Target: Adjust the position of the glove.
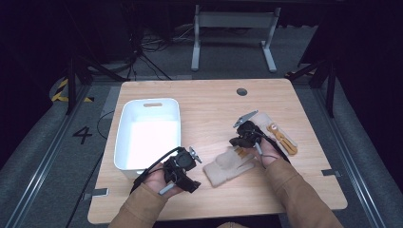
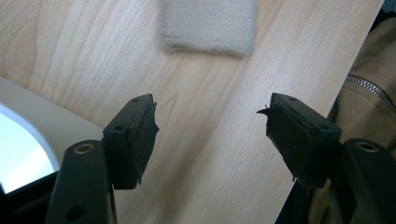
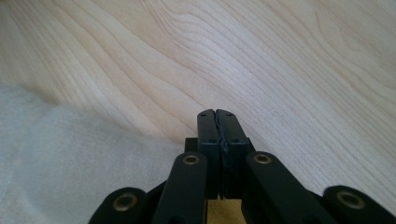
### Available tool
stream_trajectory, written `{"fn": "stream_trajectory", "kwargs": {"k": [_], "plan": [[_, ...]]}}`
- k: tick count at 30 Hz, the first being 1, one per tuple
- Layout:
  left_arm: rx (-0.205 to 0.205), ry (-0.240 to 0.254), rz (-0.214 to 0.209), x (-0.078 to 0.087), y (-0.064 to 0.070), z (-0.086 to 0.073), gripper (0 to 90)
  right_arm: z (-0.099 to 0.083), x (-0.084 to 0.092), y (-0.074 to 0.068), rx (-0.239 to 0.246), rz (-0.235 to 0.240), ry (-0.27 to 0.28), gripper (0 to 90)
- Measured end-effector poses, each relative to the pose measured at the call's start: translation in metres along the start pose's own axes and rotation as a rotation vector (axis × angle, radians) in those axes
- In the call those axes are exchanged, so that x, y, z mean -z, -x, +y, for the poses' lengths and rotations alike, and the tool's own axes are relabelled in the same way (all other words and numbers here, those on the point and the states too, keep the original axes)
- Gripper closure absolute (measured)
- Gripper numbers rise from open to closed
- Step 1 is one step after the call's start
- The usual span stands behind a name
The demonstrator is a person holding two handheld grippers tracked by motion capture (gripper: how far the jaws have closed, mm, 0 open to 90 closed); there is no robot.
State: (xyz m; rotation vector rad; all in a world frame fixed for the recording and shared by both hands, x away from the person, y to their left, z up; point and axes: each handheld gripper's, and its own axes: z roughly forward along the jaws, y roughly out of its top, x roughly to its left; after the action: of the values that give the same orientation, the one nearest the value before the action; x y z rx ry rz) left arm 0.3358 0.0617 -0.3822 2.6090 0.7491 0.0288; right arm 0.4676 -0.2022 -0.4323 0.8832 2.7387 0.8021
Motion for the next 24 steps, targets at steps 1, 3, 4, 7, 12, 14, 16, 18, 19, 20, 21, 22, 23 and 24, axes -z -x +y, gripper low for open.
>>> {"fn": "stream_trajectory", "kwargs": {"k": [1, 3, 4, 7, 12, 14, 16, 18, 19, 20, 21, 22, 23, 24], "plan": [[-0.003, 0.001, -0.001, 0.0, -0.001, 0.0, 33.7, -0.001, 0.0, 0.001, -0.004, -0.001, -0.005, 89.4], [-0.004, 0.004, 0.002, 0.0, -0.001, 0.001, 33.7, -0.002, -0.001, 0.001, -0.008, -0.002, -0.011, 89.4], [-0.004, 0.004, 0.0, 0.0, -0.001, 0.001, 33.7, -0.003, -0.001, 0.002, -0.009, -0.001, -0.015, 89.4], [-0.017, 0.012, 0.001, 0.0, -0.001, 0.004, 33.6, -0.007, -0.001, 0.003, -0.016, 0.002, -0.023, 89.4], [-0.015, 0.066, 0.005, 0.003, -0.005, 0.011, 33.1, -0.017, 0.006, 0.005, -0.033, 0.002, -0.031, 89.4], [-0.016, 0.064, 0.002, 0.002, -0.006, 0.012, 33.0, -0.018, 0.007, 0.005, -0.033, 0.002, -0.032, 89.4], [-0.026, 0.056, 0.0, 0.0, -0.007, 0.016, 33.1, -0.023, 0.01, 0.004, -0.042, -0.002, -0.037, 89.4], [-0.027, 0.057, -0.002, -0.001, -0.007, 0.018, 33.0, -0.025, 0.011, 0.004, -0.043, -0.002, -0.039, 89.4], [-0.029, 0.056, -0.006, -0.002, -0.007, 0.019, 33.0, -0.026, 0.012, 0.004, -0.043, -0.002, -0.039, 89.3], [-0.039, 0.054, -0.005, -0.004, -0.007, 0.022, 33.0, -0.029, 0.014, 0.003, -0.047, -0.004, -0.044, 89.4], [-0.039, 0.054, -0.005, -0.004, -0.007, 0.022, 32.9, -0.029, 0.014, 0.003, -0.047, -0.004, -0.044, 89.4], [-0.041, 0.053, -0.008, -0.004, -0.007, 0.024, 32.9, -0.03, 0.015, 0.003, -0.046, -0.003, -0.045, 89.3], [-0.043, 0.053, -0.009, -0.004, -0.007, 0.025, 32.9, -0.031, 0.016, 0.002, -0.048, -0.004, -0.047, 89.3], [-0.048, 0.055, -0.011, -0.004, -0.007, 0.025, 33.0, -0.032, 0.017, 0.002, -0.048, -0.003, -0.049, 89.3]]}}
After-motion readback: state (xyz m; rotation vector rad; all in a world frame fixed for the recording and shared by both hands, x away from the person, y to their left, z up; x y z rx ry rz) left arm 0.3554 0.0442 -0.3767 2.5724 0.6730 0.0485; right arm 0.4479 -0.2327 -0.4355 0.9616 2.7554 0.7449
